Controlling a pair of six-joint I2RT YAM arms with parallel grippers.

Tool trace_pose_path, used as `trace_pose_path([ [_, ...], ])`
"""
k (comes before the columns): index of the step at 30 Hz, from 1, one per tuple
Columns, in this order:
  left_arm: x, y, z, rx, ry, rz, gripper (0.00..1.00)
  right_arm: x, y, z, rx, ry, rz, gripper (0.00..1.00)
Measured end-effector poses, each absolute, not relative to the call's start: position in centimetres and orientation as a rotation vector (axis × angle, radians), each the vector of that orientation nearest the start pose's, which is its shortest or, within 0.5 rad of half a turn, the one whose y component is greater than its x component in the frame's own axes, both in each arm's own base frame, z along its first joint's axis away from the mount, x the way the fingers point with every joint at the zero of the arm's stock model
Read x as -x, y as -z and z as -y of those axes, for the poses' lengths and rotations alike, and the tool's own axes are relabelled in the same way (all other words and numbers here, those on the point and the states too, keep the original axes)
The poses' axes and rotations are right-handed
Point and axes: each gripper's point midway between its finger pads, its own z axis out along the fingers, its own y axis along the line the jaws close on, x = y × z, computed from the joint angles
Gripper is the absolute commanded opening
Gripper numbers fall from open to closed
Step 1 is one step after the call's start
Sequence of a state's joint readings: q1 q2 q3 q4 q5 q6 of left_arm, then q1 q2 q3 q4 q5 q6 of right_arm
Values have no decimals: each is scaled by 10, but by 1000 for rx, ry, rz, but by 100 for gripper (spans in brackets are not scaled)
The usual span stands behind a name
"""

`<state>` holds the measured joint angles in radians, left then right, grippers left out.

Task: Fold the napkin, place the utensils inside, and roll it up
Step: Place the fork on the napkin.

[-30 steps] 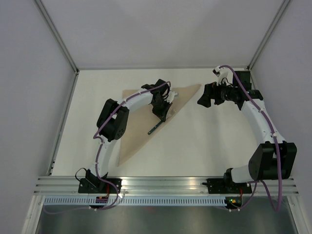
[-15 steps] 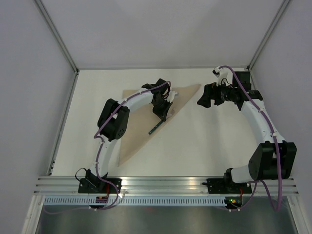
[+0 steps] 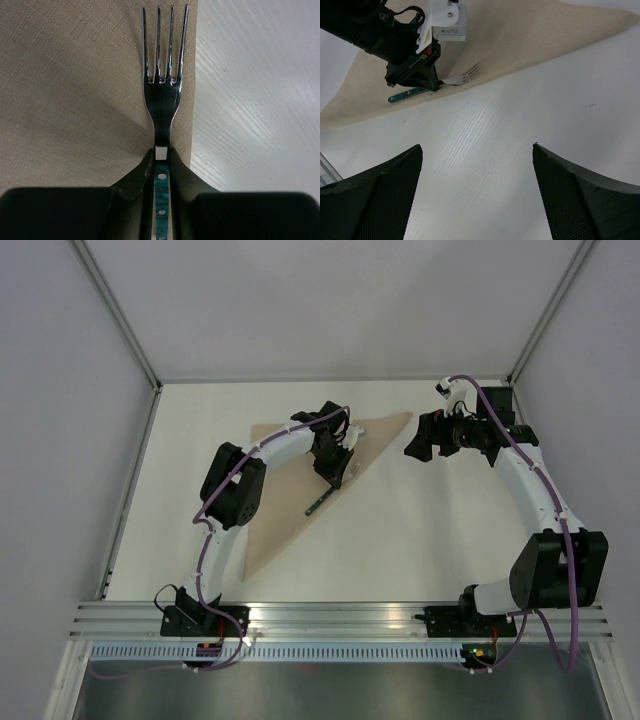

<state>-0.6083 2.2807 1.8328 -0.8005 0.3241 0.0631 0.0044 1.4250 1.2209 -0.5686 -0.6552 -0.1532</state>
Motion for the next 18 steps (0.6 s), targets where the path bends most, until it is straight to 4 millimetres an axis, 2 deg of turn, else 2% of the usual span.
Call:
trace_pose_path([
  [8, -360, -21, 317, -1012, 575, -2677, 40, -360, -199, -104, 490, -690, -2195, 95],
  [12, -361, -26, 316, -1009, 568, -2666, 46, -360, -198, -104, 490, -691, -2198, 96],
  [18, -365, -40, 316, -998, 567, -2636, 49, -360, -199, -104, 492, -695, -2196, 96],
])
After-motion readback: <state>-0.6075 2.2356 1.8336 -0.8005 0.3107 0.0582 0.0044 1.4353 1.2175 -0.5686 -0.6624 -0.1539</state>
